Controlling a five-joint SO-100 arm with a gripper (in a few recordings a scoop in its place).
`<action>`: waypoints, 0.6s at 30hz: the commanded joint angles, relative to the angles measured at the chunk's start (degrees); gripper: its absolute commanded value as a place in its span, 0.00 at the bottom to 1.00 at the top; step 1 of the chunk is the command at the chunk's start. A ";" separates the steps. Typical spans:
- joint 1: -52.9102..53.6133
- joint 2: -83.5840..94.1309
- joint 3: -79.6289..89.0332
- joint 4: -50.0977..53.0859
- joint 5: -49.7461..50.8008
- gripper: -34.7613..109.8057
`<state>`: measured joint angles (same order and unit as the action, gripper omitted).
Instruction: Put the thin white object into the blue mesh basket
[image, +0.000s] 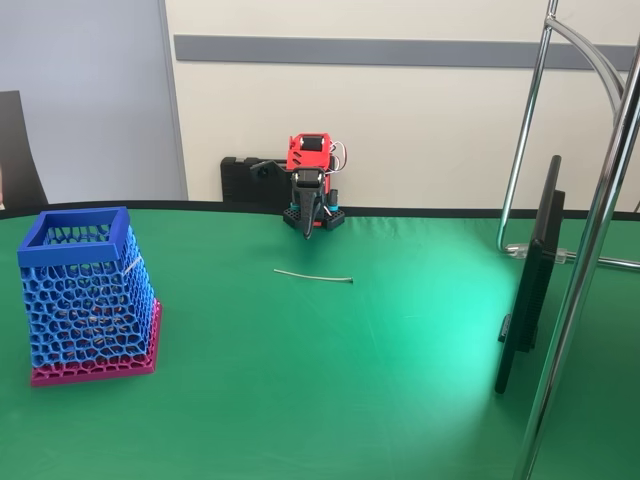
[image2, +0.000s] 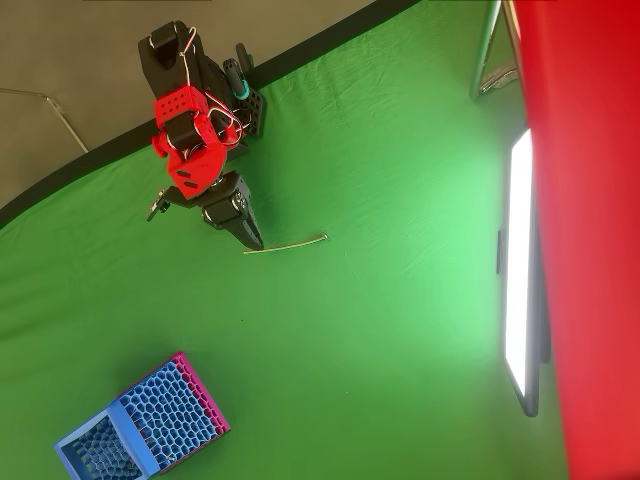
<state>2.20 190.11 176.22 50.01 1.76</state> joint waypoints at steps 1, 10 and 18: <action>-0.26 0.44 0.44 0.09 0.70 0.25; -0.26 0.44 0.44 0.09 0.70 0.25; -0.18 0.44 0.44 0.00 1.41 0.25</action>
<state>2.20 190.11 176.22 50.01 2.81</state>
